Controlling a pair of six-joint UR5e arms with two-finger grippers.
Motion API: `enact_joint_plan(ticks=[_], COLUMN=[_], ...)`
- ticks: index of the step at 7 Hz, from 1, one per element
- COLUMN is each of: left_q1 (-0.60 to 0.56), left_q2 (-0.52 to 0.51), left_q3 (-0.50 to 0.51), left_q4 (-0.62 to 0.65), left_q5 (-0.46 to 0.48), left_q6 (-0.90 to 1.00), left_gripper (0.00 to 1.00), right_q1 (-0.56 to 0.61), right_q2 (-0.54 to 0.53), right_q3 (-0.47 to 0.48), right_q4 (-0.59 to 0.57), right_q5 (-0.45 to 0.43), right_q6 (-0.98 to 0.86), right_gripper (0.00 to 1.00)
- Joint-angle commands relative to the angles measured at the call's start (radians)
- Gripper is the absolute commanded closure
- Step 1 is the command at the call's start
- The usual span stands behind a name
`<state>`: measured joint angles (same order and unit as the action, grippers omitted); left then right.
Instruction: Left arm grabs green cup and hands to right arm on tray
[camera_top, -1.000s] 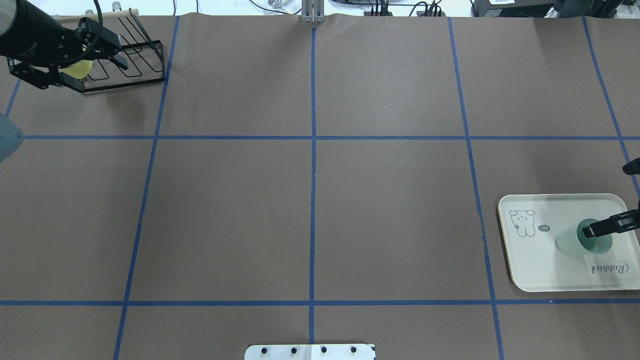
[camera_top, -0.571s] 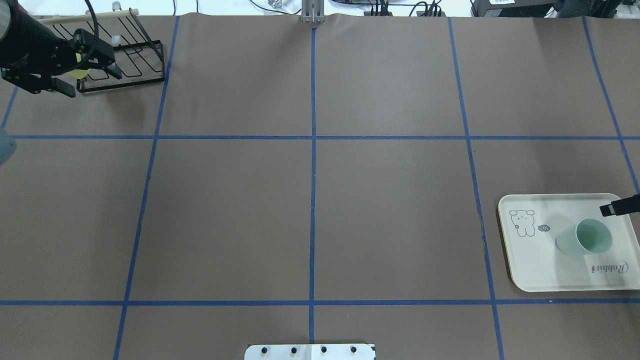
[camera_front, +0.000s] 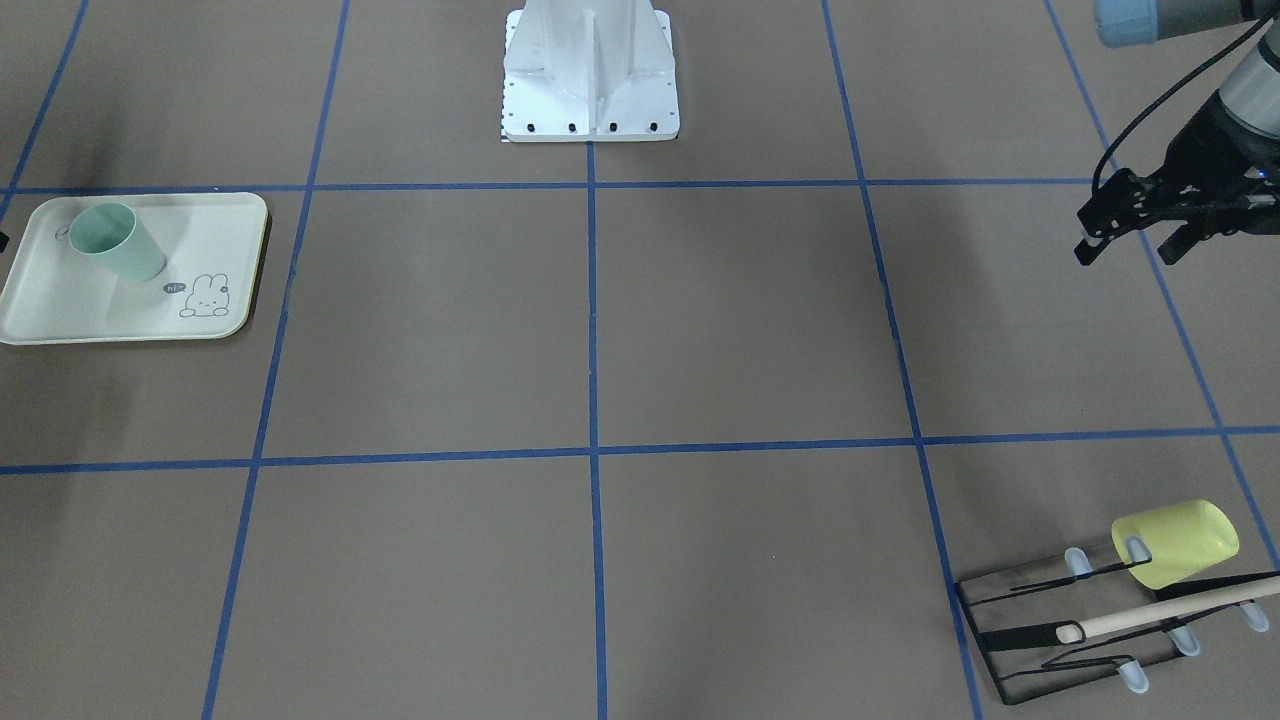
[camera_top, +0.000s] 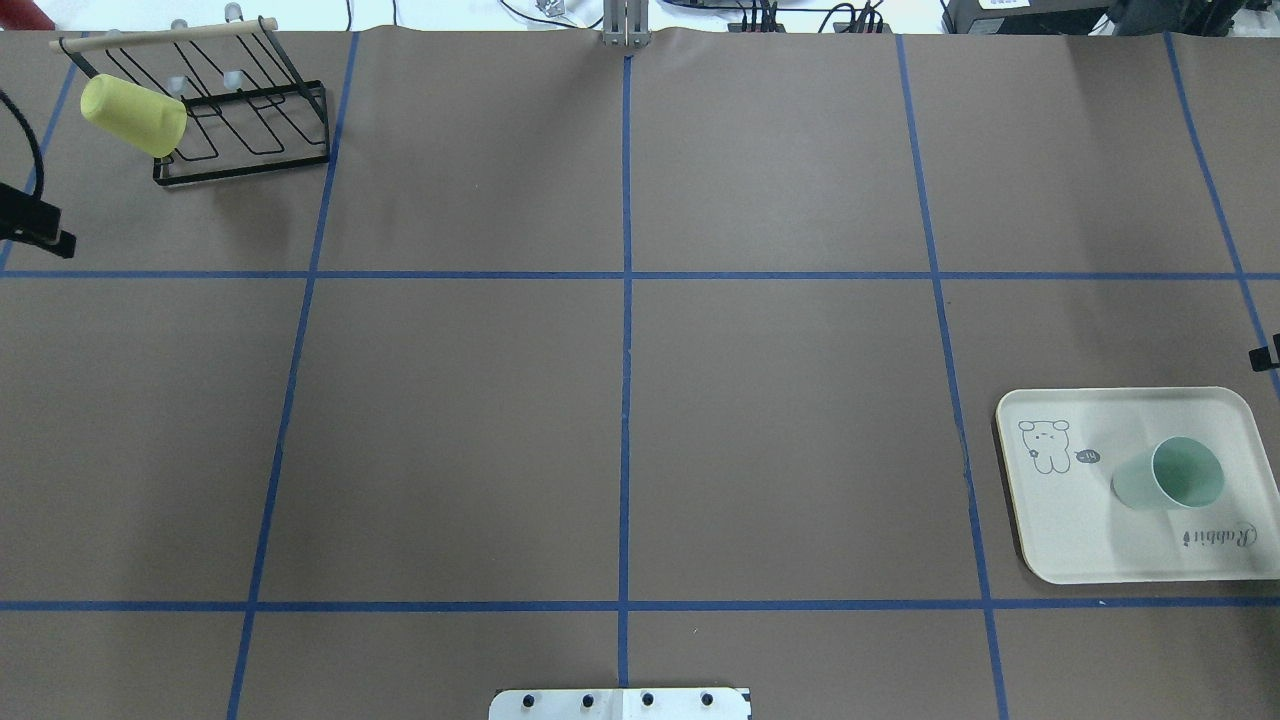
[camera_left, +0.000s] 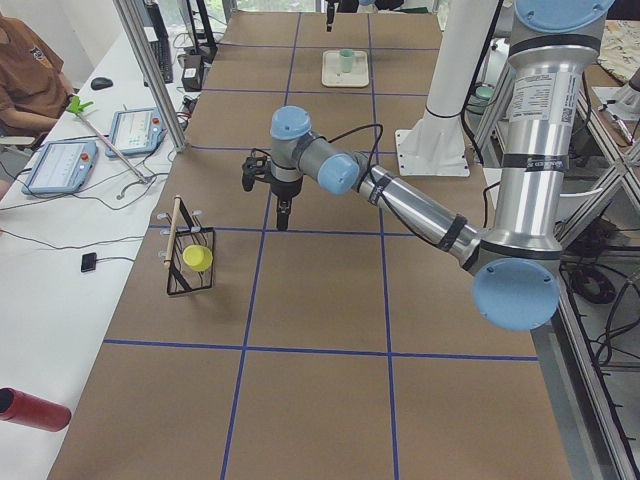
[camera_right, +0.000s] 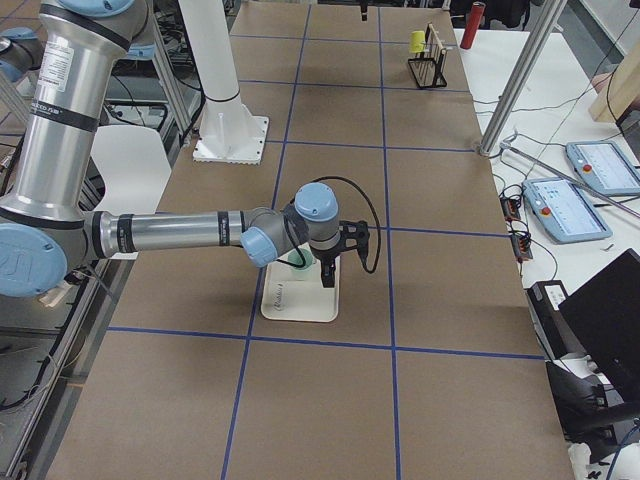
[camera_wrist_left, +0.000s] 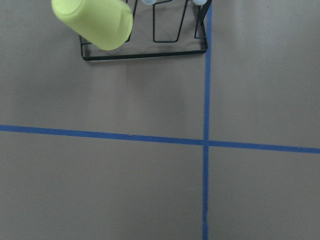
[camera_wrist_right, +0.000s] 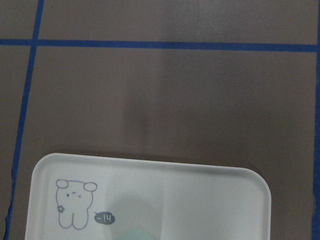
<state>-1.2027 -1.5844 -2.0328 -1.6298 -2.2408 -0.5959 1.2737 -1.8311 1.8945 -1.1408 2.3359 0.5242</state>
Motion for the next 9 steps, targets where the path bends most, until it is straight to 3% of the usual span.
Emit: enact_joint_plan(ticks=[1,2,3,9], left_q1=[-0.095,-0.124,-0.159,-0.176], left_q2=[0.090,0.107,0.107,0.142], left_q3=[0.022,0.060,0.077,0.069], left_q4=[-0.004,-0.005,-0.002,-0.001], left_q5=[-0.028,-0.124,-0.172,-0.162], left_q6=[0.195,0.241,0.269,0.317], left_gripper=[0.00,0.00,0.00,0.00], right_q1=[0.079,0.093,0.096,0.105], right_q2=[0.111,0.136,0.132,0.129], right_q3=[-0.006,-0.008,-0.008,-0.008], right_q4=[-0.237,-0.322,-0.333,-0.326], right_q5=[-0.001,-0.004,-0.003,-0.012], right_q6=[-0.169,-0.237,-0.248,-0.248], right_gripper=[0.00,0.00,0.00,0.00])
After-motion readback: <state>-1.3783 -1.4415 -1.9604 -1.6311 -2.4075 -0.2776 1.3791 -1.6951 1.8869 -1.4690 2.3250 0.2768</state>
